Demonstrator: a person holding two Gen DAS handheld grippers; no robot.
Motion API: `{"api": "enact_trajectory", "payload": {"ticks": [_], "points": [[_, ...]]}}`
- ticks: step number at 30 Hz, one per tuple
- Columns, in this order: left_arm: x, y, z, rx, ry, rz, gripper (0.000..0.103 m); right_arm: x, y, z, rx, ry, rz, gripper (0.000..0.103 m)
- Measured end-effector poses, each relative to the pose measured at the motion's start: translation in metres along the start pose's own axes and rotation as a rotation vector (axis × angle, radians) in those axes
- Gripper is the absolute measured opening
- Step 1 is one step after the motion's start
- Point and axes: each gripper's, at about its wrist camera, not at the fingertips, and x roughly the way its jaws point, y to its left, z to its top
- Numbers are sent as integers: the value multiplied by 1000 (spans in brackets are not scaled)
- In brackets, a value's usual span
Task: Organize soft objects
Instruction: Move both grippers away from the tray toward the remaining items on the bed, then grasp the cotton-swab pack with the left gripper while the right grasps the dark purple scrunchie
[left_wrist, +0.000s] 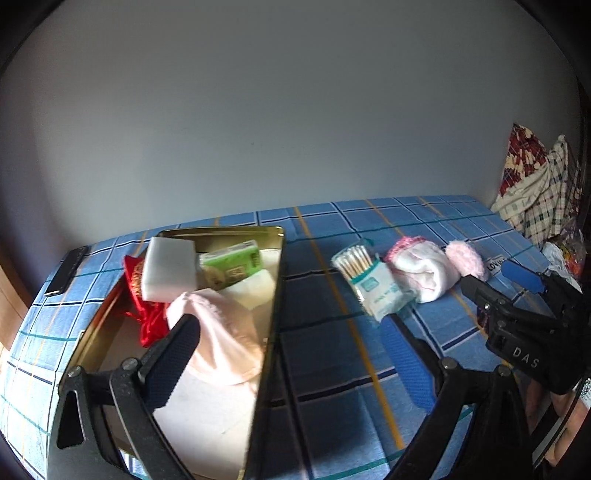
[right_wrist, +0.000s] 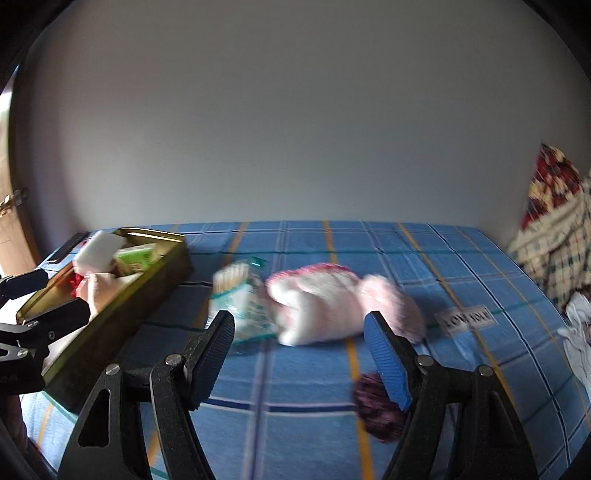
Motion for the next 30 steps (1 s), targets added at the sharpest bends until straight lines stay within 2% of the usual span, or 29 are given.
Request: {"api": "enact_trajectory", "payload": {"ticks": [3,8,13,16,19,22,27,28,29,30], "points": [[11,-23,4,28,13,-28,99,4,-17,-5,29,28,-34,75],[48,-50,17,32,91,-55,99,14,-32,-14,50,80,-57,75],[83,-63,26,20,134,-19,99,17,-41,-19,73,111,-43,75],[100,-64,27,8,172,-22,99,20,-43,-20,68,140,-37,75],[115,-66,27,-22,214,-62,99,25,-48,-22,89,179,-29,75],[126,-72,29,-6,221,-55,99,32,-52,-23,111,215,-15,75],[146,-68,24,-24,270,-70,83,40,-53,-26,119,264,-2,75],[148,-66,23,-31,276,-78,74,40,-53,-27,117,269,-3,75],[149,-66,22,-31,281,-89,72,41,-52,-27,112,276,-2,74],[149,-67,22,-24,274,-90,66,42,-51,-27,106,282,-4,73]]}}
